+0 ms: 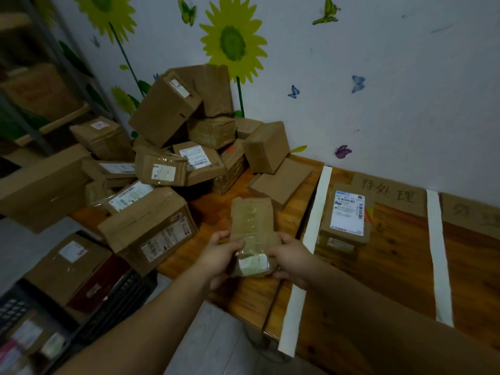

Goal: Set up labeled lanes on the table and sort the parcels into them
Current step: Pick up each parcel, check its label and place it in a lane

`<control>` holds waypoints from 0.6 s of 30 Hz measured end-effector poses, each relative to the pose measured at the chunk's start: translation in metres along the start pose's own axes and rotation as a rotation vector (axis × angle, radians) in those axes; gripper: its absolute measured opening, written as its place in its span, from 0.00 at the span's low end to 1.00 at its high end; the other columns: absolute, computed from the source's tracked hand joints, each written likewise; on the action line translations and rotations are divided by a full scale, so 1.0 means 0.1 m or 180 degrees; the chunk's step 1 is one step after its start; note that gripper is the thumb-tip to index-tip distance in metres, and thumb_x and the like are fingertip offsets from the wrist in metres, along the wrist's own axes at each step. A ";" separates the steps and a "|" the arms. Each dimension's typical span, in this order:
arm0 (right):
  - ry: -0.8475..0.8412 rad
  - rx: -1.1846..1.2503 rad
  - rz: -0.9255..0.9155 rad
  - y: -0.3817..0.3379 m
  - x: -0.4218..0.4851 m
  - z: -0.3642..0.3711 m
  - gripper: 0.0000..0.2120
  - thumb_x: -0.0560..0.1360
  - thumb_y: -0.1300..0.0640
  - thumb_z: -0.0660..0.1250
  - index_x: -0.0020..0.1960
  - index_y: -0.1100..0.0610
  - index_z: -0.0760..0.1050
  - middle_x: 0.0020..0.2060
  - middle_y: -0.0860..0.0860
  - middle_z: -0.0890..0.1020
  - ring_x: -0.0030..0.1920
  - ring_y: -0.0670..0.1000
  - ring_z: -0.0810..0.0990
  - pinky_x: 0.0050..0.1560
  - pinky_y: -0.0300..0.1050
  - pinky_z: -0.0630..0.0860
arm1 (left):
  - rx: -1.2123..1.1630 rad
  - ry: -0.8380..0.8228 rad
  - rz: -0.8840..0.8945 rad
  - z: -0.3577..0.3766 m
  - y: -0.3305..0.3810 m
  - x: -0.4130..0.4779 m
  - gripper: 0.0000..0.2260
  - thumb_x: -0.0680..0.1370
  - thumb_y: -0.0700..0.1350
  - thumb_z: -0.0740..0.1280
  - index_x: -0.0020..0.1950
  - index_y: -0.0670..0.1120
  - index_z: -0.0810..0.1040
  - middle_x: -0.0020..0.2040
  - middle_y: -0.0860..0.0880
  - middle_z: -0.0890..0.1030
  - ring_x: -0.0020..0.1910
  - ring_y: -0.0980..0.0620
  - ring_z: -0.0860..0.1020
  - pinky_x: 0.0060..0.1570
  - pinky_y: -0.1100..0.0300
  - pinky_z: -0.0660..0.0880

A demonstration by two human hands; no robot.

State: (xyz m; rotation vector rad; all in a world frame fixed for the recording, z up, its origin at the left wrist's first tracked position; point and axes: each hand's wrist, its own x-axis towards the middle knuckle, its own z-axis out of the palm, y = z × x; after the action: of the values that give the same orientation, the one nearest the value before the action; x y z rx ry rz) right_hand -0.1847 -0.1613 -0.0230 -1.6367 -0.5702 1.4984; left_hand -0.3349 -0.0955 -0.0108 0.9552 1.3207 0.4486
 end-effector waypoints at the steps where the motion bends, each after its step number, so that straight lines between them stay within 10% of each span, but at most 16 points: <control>1: 0.0053 -0.0037 -0.0116 -0.06 -0.07 -0.05 0.29 0.73 0.59 0.70 0.71 0.49 0.65 0.55 0.49 0.77 0.52 0.52 0.79 0.51 0.50 0.80 | 0.0012 0.0021 0.0136 0.03 0.07 -0.06 0.21 0.75 0.40 0.69 0.65 0.50 0.68 0.55 0.45 0.77 0.46 0.49 0.78 0.35 0.57 0.73; 6: 0.0235 -0.0396 -0.1090 -0.34 -0.42 -0.25 0.33 0.70 0.62 0.72 0.71 0.47 0.64 0.62 0.49 0.73 0.57 0.49 0.76 0.50 0.42 0.77 | -0.0138 -0.0004 0.0434 0.09 0.35 -0.27 0.35 0.71 0.40 0.73 0.73 0.53 0.60 0.63 0.45 0.74 0.53 0.44 0.77 0.48 0.47 0.78; 11: 0.0317 -0.0827 -0.1555 -0.71 -0.81 -0.31 0.29 0.70 0.61 0.73 0.64 0.42 0.66 0.60 0.47 0.72 0.56 0.49 0.75 0.49 0.41 0.77 | -0.0131 -0.0494 0.0493 0.10 0.65 -0.52 0.18 0.75 0.48 0.69 0.63 0.46 0.75 0.54 0.44 0.82 0.52 0.43 0.80 0.49 0.49 0.78; 18: 0.0639 -0.0728 -0.1906 -1.09 -1.17 -0.15 0.22 0.75 0.50 0.68 0.68 0.46 0.69 0.55 0.43 0.77 0.54 0.45 0.77 0.55 0.44 0.76 | -0.0068 -0.0943 0.1034 0.07 1.11 -0.76 0.21 0.76 0.59 0.63 0.66 0.53 0.72 0.58 0.46 0.80 0.56 0.42 0.79 0.58 0.41 0.74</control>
State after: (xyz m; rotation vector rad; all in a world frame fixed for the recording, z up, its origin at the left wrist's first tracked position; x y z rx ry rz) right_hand -0.1706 -0.1966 0.1328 -1.5692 -1.0370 0.8456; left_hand -0.3205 -0.0927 0.1226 1.1753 0.8948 0.5440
